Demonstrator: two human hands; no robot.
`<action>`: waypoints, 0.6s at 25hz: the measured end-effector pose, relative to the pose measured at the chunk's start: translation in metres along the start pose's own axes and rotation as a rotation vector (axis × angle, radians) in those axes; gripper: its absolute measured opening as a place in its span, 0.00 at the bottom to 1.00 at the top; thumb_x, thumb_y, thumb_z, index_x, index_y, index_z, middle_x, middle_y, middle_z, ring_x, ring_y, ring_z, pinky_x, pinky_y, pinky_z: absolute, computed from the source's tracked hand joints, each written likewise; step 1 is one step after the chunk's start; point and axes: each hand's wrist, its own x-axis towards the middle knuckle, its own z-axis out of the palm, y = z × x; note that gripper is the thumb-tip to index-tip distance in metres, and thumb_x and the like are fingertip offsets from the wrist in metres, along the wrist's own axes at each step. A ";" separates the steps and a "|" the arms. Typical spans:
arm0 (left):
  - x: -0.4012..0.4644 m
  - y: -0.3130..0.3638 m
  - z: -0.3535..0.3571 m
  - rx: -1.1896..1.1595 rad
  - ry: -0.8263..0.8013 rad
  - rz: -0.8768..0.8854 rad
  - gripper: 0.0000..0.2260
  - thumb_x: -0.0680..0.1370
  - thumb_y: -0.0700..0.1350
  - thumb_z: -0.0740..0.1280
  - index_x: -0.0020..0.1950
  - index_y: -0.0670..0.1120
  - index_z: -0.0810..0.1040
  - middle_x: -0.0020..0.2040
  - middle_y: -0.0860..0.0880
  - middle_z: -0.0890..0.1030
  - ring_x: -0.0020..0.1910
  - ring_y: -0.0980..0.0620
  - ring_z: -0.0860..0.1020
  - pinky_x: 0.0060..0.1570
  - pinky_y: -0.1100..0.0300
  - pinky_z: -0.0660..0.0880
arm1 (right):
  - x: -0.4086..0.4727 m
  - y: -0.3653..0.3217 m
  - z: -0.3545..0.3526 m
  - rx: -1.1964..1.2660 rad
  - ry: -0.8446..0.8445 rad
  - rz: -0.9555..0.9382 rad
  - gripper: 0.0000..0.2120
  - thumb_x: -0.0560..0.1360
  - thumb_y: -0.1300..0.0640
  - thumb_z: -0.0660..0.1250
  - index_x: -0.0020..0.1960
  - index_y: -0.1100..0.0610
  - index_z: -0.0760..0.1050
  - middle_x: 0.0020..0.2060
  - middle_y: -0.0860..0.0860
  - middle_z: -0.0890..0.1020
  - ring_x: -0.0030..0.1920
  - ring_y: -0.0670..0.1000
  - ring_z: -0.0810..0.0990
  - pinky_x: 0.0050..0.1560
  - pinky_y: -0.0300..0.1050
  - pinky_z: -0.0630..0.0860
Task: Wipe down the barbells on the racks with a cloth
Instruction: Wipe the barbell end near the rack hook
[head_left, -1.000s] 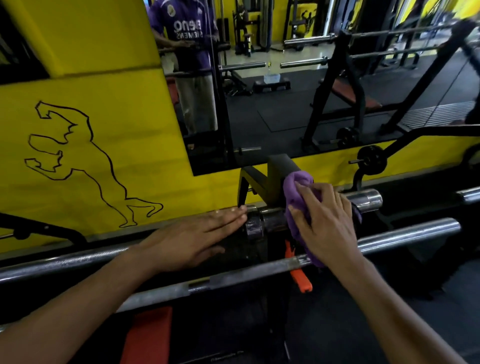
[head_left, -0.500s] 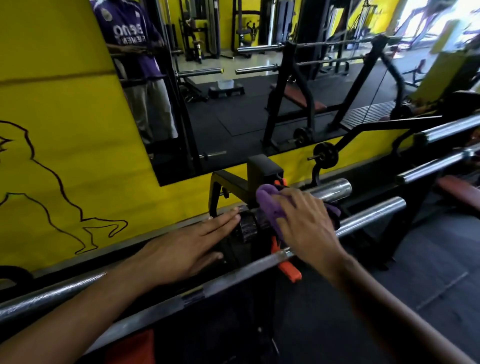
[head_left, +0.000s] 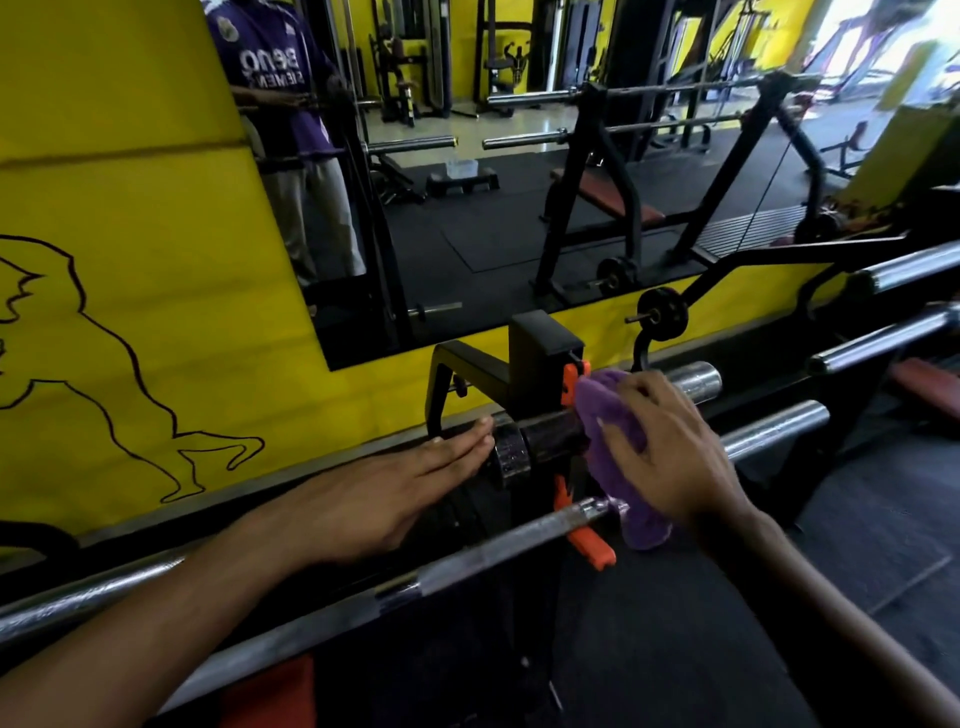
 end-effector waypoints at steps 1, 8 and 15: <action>0.000 0.001 -0.001 -0.006 -0.004 -0.005 0.41 0.80 0.31 0.58 0.81 0.56 0.36 0.78 0.64 0.30 0.79 0.64 0.40 0.71 0.75 0.52 | 0.007 -0.011 0.003 -0.021 0.009 0.041 0.18 0.78 0.46 0.62 0.66 0.49 0.74 0.62 0.45 0.72 0.58 0.53 0.74 0.51 0.52 0.78; 0.000 0.000 0.001 0.045 0.008 -0.044 0.45 0.80 0.33 0.60 0.79 0.62 0.33 0.79 0.65 0.33 0.81 0.57 0.52 0.57 0.50 0.80 | -0.004 -0.041 0.009 -0.119 -0.112 -0.222 0.24 0.76 0.45 0.62 0.71 0.49 0.70 0.69 0.47 0.68 0.61 0.51 0.72 0.51 0.46 0.76; -0.002 0.002 0.003 0.048 0.118 -0.004 0.36 0.83 0.43 0.61 0.82 0.59 0.40 0.81 0.63 0.39 0.81 0.60 0.52 0.67 0.58 0.74 | 0.003 0.036 -0.021 -0.035 -0.045 0.050 0.18 0.78 0.49 0.64 0.68 0.47 0.73 0.63 0.43 0.71 0.59 0.51 0.77 0.52 0.51 0.79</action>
